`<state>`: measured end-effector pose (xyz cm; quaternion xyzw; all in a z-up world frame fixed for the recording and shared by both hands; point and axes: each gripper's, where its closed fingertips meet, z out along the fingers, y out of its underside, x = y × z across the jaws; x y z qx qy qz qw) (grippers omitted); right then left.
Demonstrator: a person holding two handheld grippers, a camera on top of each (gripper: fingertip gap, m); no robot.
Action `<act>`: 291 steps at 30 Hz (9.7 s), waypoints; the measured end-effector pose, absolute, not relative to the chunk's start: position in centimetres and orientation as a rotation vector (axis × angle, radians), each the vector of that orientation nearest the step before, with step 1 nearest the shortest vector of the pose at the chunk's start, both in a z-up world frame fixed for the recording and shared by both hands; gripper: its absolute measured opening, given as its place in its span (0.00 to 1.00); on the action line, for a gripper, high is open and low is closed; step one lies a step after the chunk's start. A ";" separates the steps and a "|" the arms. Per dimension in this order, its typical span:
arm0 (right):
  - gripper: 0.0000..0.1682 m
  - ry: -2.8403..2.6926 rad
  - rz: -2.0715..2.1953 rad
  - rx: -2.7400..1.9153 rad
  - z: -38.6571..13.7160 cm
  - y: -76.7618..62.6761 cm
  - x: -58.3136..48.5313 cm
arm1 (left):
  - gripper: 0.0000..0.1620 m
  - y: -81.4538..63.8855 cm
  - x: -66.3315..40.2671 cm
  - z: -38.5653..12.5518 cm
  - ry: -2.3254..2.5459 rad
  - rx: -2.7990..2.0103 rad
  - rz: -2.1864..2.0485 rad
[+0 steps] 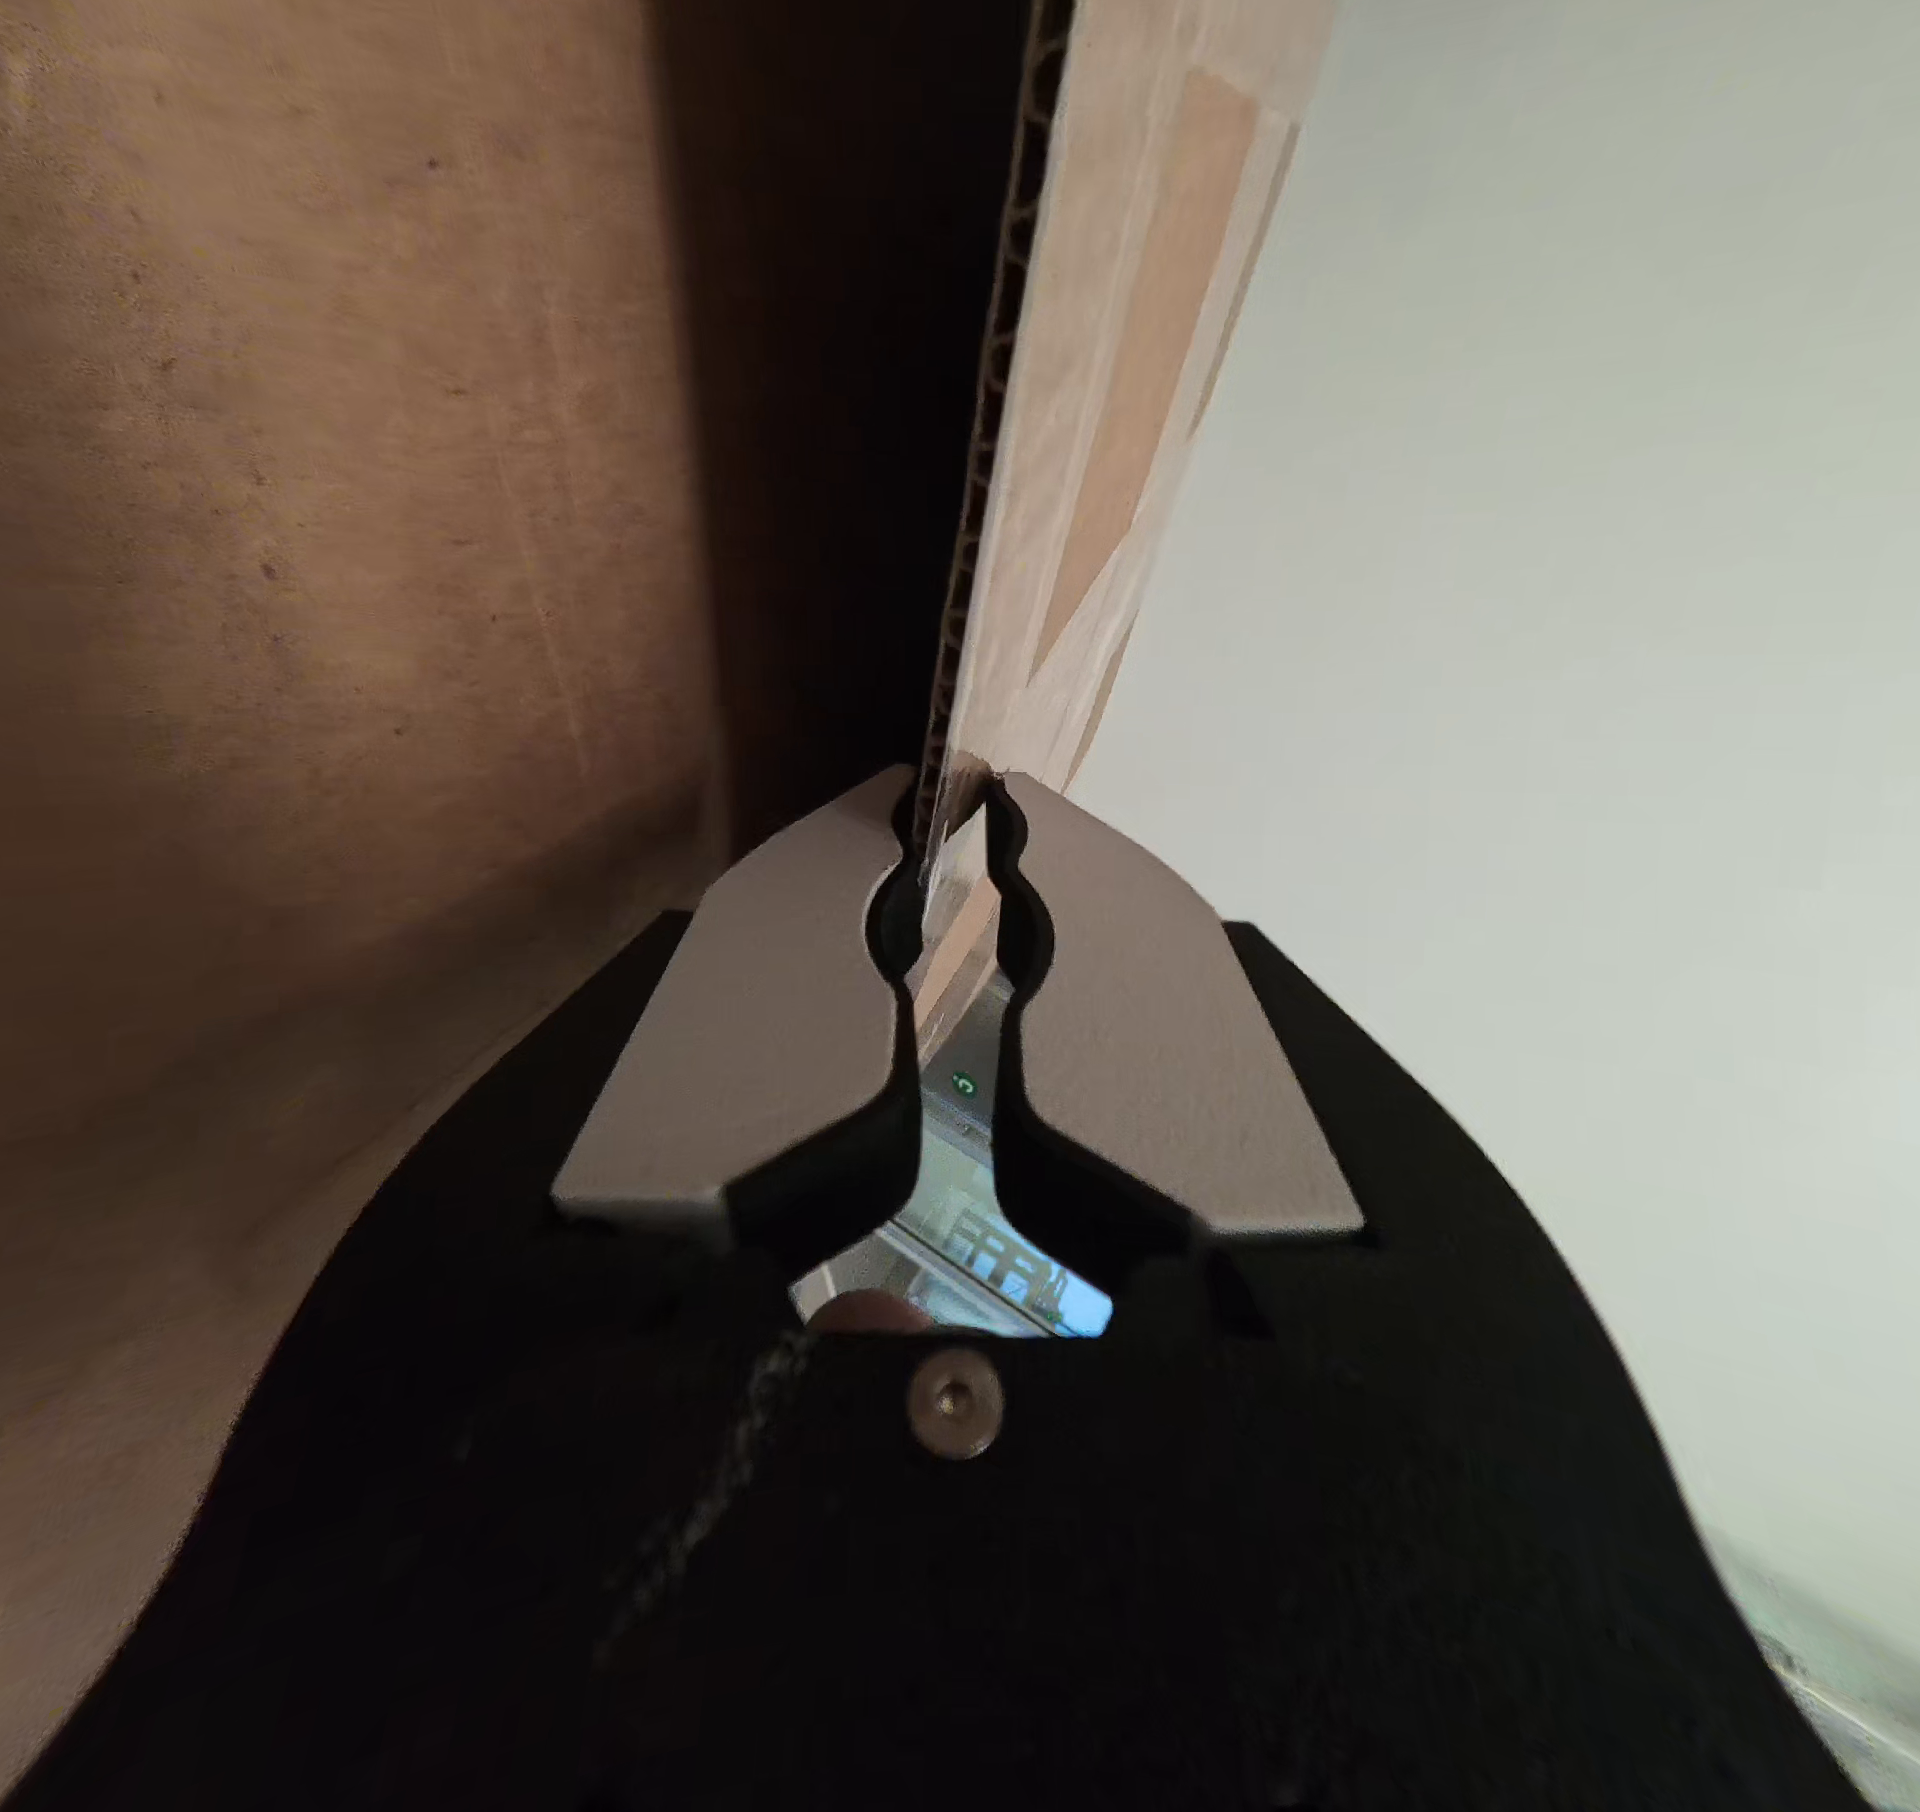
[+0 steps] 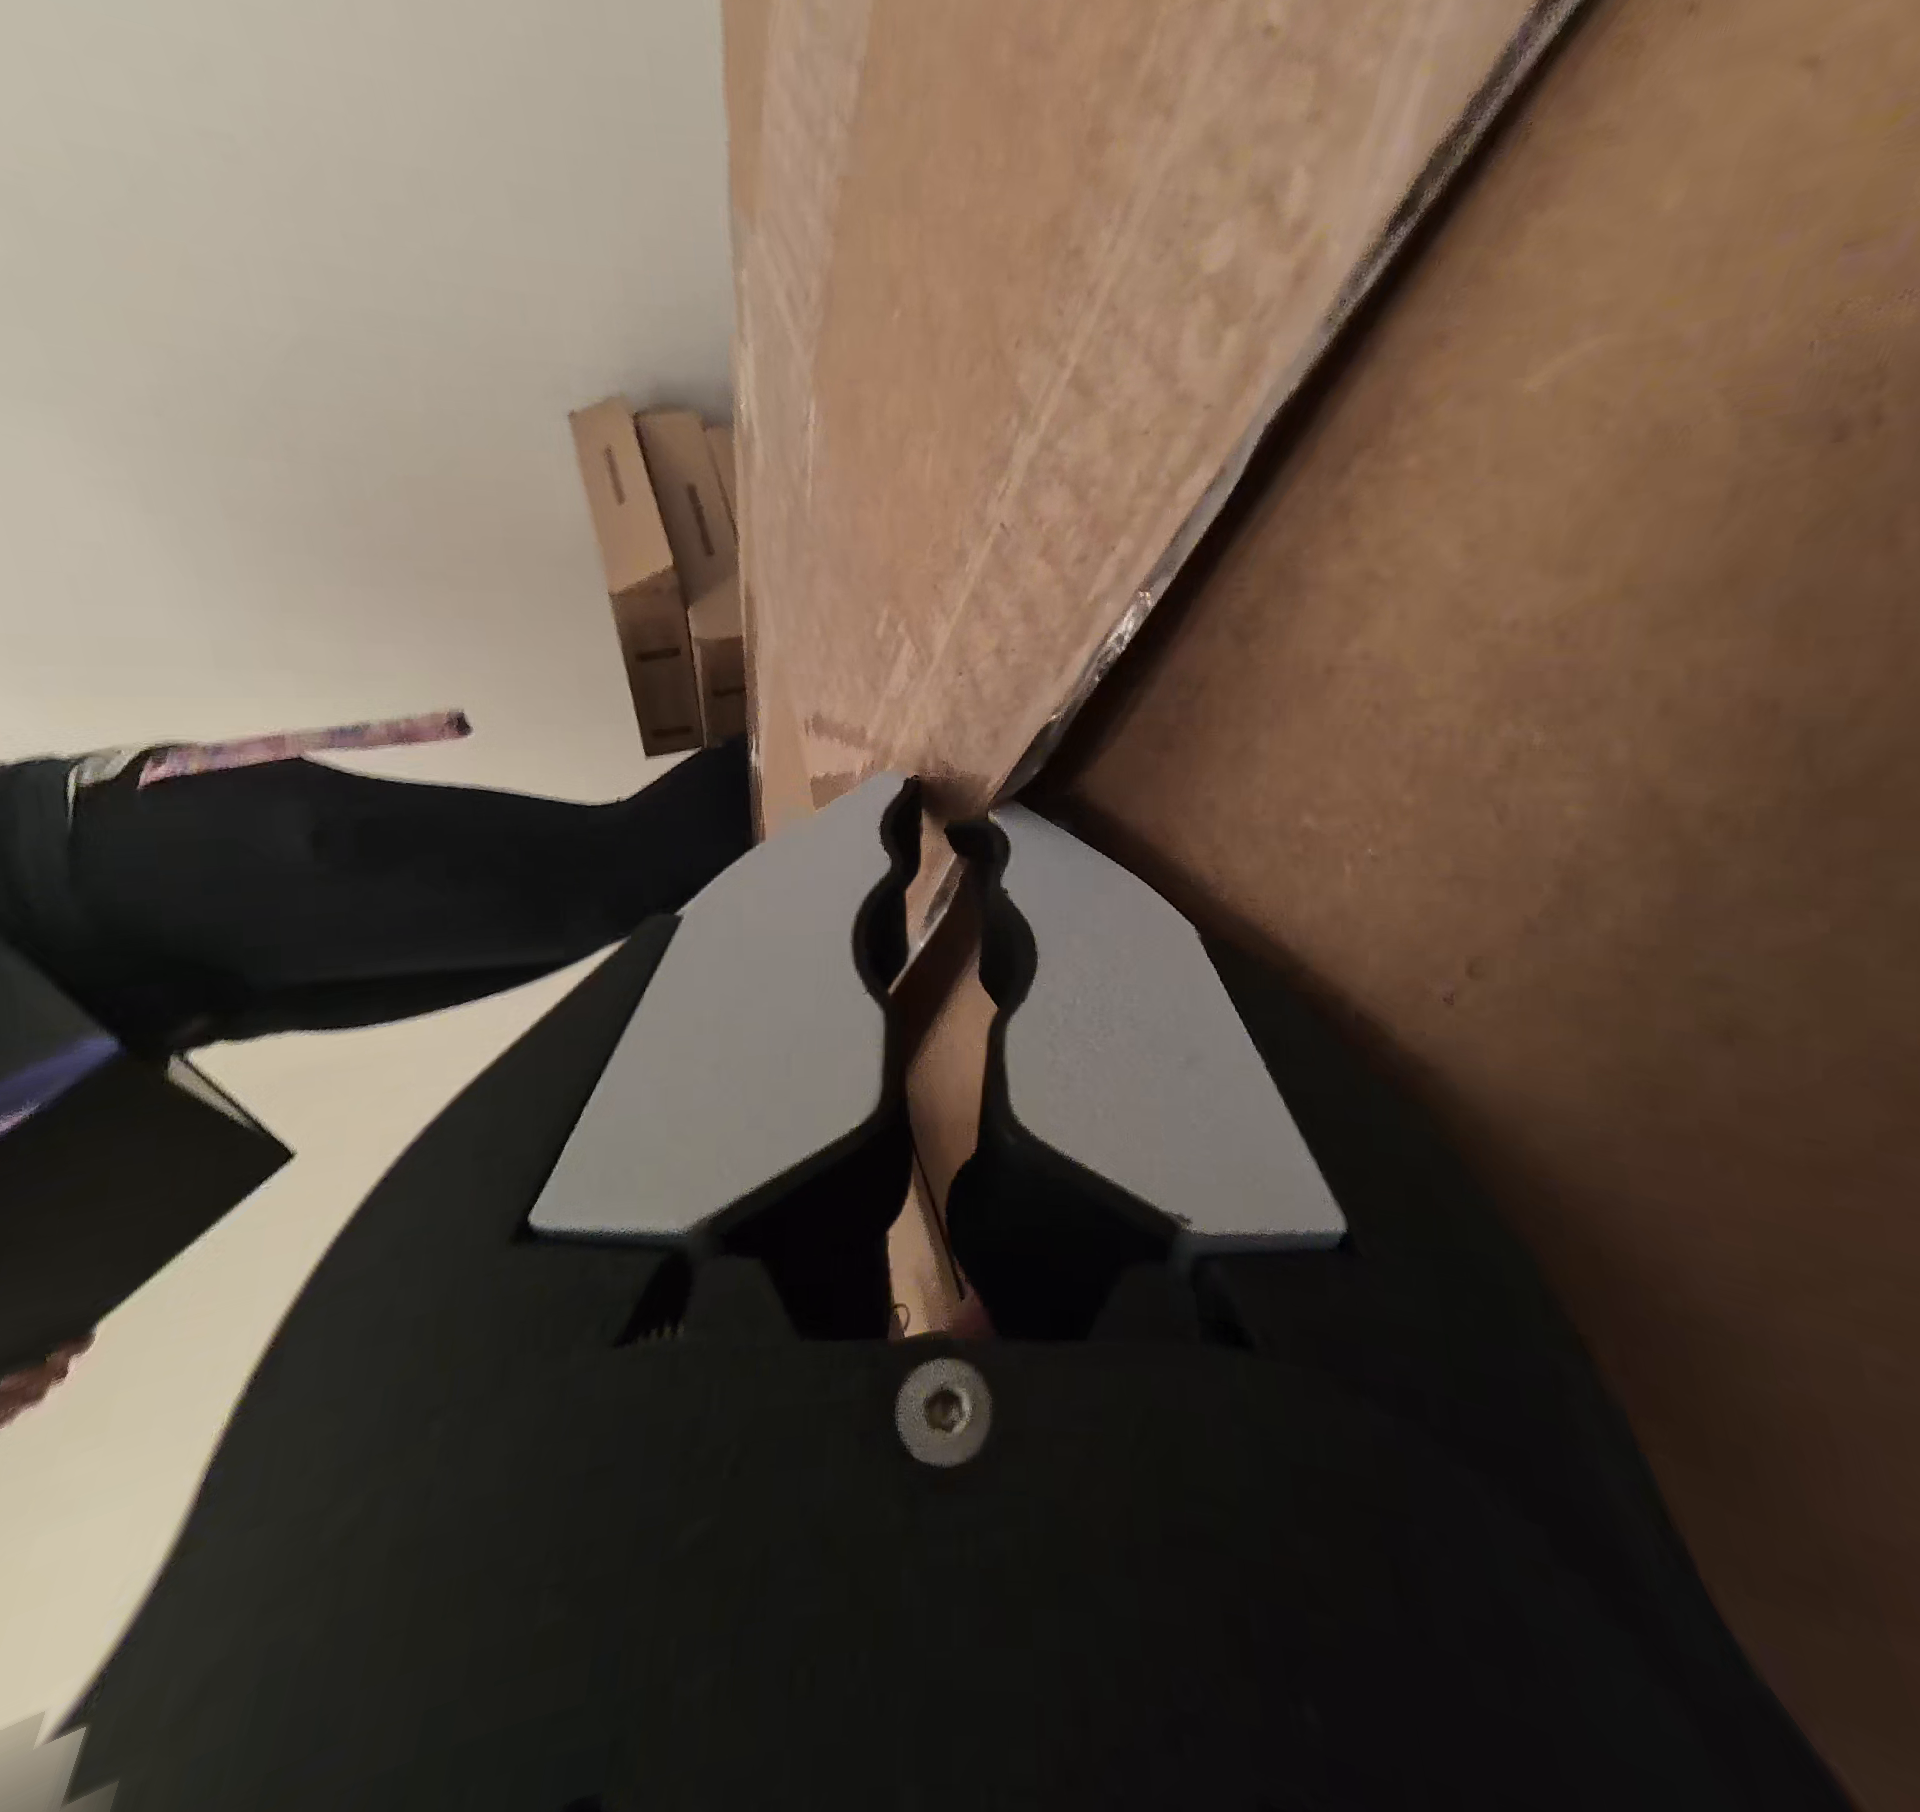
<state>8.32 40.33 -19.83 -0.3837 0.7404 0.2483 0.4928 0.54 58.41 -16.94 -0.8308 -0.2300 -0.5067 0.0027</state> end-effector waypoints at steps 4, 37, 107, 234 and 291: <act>0.02 1.742 0.615 -0.957 -19.3 40.3 8.4 | 0.05 58.4 0.6 -16.6 -0.745 -2.591 -1.598; 0.23 1.176 0.574 -1.978 -15.5 25.7 -2.2 | 0.05 58.5 0.6 -16.3 -0.731 -2.598 -1.628; 0.00 -0.048 -1.743 -2.576 -20.1 35.7 7.5 | 0.00 67.7 -15.3 -20.2 1.536 -1.337 0.711; 0.32 0.200 -0.023 -1.692 54.5 -6.7 -27.4 | 0.29 5.8 -48.1 60.0 0.826 -1.533 -1.191; 0.00 -0.185 -0.112 -1.282 72.5 20.8 -29.5 | 0.00 35.4 -18.1 61.0 1.243 -1.642 -0.850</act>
